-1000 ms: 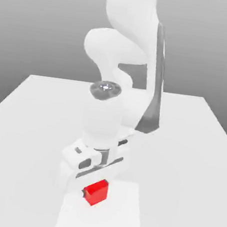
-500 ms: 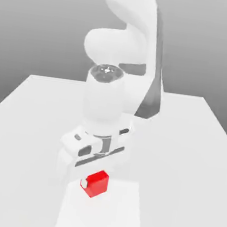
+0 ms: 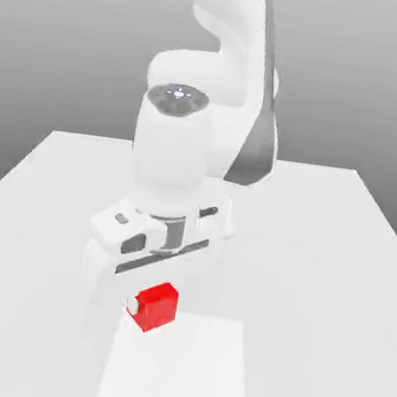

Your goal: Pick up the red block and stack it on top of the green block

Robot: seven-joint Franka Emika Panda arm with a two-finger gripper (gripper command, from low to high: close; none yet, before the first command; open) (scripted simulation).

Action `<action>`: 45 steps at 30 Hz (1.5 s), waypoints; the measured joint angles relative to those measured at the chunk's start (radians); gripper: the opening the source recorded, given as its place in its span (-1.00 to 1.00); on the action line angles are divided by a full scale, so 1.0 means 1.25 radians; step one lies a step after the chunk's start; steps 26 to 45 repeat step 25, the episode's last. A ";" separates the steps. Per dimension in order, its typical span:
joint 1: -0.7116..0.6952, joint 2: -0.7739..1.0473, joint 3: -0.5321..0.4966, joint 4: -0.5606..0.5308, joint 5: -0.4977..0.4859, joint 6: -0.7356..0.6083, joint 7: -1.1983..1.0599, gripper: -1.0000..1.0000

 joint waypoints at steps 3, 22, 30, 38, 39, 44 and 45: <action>-0.036 0.030 -0.014 0.065 0.010 -0.036 -0.029 -1.00; -0.305 0.349 0.036 0.398 0.312 -0.094 -0.370 1.00; -0.305 0.349 0.036 0.398 0.312 -0.094 -0.370 1.00; -0.305 0.349 0.036 0.398 0.312 -0.094 -0.370 1.00; -0.305 0.349 0.036 0.398 0.312 -0.094 -0.370 1.00; -0.305 0.349 0.036 0.398 0.312 -0.094 -0.370 1.00; -0.305 0.349 0.036 0.398 0.312 -0.094 -0.370 1.00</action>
